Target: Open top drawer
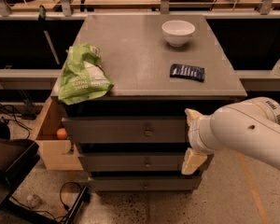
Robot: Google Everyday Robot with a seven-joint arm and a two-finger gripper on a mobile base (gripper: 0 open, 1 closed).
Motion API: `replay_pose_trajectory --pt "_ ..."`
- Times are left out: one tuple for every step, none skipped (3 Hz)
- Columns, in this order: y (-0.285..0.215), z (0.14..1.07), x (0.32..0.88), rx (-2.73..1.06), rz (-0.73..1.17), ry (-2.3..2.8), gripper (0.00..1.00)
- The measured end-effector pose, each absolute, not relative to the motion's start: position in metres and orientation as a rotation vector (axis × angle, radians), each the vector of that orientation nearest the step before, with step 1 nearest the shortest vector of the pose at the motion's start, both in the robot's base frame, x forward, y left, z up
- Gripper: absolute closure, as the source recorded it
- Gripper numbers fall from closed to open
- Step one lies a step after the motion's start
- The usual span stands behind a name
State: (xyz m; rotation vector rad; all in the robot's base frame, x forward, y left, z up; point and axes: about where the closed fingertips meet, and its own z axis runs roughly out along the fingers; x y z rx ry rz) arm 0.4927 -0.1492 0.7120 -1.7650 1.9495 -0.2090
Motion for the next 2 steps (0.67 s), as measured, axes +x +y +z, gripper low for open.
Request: replay_pose_trajectory --pt "-0.141 0.702 0.505 -1.801 -0.241 1.906 0.00" --pt "-0.137 0.699 0.518 -1.833 -0.283 1.860 0.00"
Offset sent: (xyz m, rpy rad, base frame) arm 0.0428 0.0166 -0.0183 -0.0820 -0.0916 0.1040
